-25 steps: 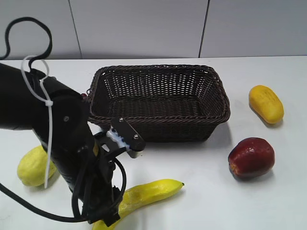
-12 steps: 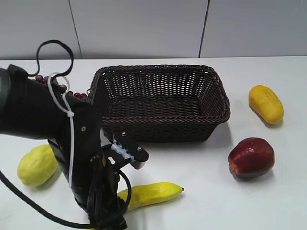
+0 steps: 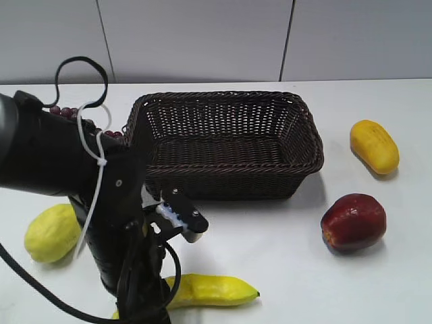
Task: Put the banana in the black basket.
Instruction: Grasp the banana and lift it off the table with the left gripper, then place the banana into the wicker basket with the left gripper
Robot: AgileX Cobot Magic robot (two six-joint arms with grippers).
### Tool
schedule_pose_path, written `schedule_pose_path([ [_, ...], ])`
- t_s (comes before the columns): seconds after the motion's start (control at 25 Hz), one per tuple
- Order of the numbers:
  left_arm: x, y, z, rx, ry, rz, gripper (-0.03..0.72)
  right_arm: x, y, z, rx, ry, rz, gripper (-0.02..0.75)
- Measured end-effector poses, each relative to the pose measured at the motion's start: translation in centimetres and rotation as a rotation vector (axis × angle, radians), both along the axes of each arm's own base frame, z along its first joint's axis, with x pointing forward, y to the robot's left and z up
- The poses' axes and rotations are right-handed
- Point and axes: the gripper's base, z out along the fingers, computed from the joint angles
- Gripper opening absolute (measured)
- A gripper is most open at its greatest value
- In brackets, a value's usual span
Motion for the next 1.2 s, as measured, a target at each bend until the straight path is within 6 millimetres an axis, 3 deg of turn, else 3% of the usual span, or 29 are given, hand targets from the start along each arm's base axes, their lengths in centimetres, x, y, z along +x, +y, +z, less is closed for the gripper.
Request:
schedule_pose_path([
  [0.16,0.0,0.7,0.9,0.038,-0.028,-0.07,0.321,0.0,0.0,0.0,0.0,0.0,0.0,0.589],
  [0.32,0.8,0.4,3.7,0.015,-0.119,-0.126,0.321,0.0,0.0,0.0,0.0,0.0,0.0,0.589],
  [0.56,3.6,-1.5,8.7,-0.057,-0.334,-0.193,0.321,0.0,0.0,0.0,0.0,0.0,0.0,0.589],
  [0.84,7.1,-3.0,12.9,-0.07,-0.677,-0.329,0.321,0.0,0.0,0.0,0.0,0.0,0.0,0.589],
  [1.04,9.0,-3.3,14.1,-0.057,-0.911,-0.468,0.32,0.0,0.0,0.0,0.0,0.0,0.0,0.589],
  [1.2,10.8,-3.4,13.4,-0.071,-1.007,-0.526,0.32,0.0,0.0,0.0,0.0,0.0,0.0,0.589],
])
